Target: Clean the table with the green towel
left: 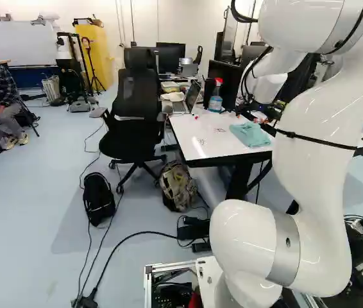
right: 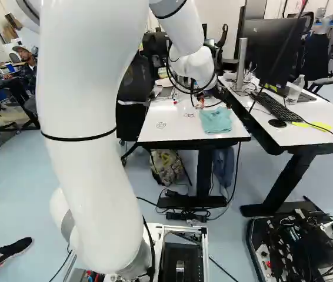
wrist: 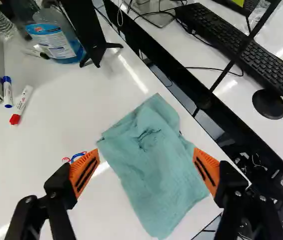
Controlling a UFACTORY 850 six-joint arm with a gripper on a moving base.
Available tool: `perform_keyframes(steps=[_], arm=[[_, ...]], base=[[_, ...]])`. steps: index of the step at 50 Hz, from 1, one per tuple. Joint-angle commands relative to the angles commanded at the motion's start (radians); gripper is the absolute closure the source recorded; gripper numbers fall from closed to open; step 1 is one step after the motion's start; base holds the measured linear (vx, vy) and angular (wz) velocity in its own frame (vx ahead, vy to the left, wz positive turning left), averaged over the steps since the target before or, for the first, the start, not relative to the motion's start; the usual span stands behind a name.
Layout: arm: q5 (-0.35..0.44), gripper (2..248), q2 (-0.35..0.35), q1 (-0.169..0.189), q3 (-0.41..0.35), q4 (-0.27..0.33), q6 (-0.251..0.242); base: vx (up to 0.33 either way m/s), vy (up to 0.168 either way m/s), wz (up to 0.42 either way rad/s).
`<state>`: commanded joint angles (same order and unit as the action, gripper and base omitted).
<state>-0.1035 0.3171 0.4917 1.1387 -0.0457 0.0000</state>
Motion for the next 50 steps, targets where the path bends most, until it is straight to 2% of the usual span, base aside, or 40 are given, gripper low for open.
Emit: perform_keyframes(steps=[20, 50], arm=[[0.000, 3, 0.007, 0.001, 0.004, 0.000, 0.000], [0.000, 3, 0.076, 0.001, 0.015, 0.000, 0.000]], base=[[0.000, 0.000, 0.000], [0.000, 0.000, 0.000]])
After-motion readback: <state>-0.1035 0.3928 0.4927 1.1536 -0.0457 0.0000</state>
